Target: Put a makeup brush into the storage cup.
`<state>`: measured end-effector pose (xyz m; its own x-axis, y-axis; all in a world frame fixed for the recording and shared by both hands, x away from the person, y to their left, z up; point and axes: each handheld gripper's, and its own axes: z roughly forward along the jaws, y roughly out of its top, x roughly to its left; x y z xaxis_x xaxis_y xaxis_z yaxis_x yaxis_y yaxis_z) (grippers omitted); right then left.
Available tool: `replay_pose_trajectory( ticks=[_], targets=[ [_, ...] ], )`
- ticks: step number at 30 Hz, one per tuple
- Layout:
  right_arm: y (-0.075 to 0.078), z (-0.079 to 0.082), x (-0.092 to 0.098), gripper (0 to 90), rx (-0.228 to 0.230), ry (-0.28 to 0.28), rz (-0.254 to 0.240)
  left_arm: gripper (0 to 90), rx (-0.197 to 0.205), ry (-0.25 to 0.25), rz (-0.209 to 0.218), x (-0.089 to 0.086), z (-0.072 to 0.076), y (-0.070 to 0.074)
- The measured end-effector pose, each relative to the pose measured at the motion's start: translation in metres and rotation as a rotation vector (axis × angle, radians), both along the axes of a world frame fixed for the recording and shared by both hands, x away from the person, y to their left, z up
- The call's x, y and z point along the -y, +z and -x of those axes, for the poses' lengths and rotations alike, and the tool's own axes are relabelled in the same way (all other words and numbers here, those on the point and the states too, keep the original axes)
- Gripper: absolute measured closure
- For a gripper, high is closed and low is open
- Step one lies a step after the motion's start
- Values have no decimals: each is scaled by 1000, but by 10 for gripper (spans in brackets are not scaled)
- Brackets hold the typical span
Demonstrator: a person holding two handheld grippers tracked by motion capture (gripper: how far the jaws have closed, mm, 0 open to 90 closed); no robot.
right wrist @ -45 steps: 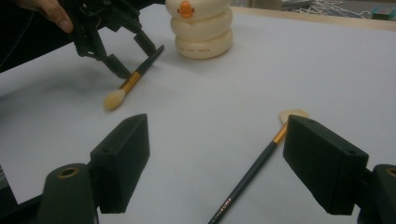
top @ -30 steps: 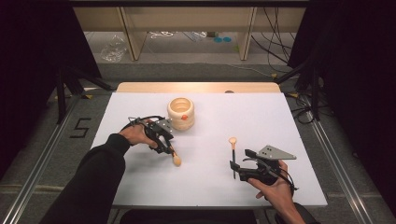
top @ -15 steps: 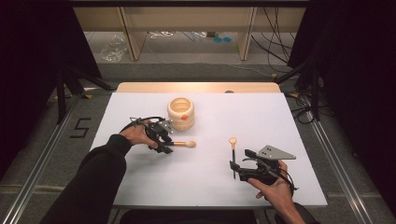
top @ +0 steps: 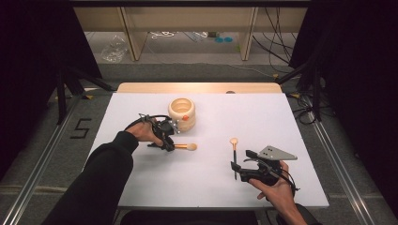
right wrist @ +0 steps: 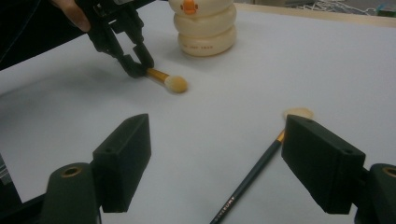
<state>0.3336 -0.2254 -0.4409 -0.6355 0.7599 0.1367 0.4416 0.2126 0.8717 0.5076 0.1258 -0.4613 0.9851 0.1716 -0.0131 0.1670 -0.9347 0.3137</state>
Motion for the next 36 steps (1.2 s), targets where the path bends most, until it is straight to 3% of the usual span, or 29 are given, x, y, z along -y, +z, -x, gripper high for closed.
replay_pose_trajectory(
  ticks=[1, 2, 4, 6, 11, 14, 17, 18, 19, 22, 30, 36],
  targets=[
    [0, 0, 0, 250, -1, 0, 1, 673, -5, 19, 12, 0, 1, -1],
    [-2, -1, -2, 250, 6, 7, -26, 687, -2, 0, -14, 0, -1, 1],
    [-2, -2, -1, 250, 24, 4, -15, 704, 2, -5, -34, 1, 0, 1],
    [-2, -1, -2, 251, 1, 9, -18, 721, 1, -14, -67, 3, 0, 2],
    [-2, -1, -2, 251, 5, 8, -17, 742, 0, -24, -116, 9, 0, 3],
    [-2, -1, -2, 251, 15, 9, -13, 752, -1, -20, -126, 11, 2, 3],
    [-1, 0, -2, 251, -4, 13, -18, 759, -4, -19, -132, 11, 2, 4],
    [-2, -1, -2, 254, 23, 12, -5, 765, -5, -12, -137, 12, 2, 4],
    [-1, 0, -1, 254, 4, 10, 3, 768, -4, -11, -141, 13, 2, 4],
    [-1, 0, -2, 254, 2, 10, 3, 778, -6, -8, -151, 14, 3, 4],
    [-1, 0, -2, 256, -9, 11, 0, 782, -10, -18, -217, 22, 4, 5],
    [-1, 0, -2, 256, -14, 13, -2, 784, 13, 2, -196, 20, 4, 7]
  ],
)
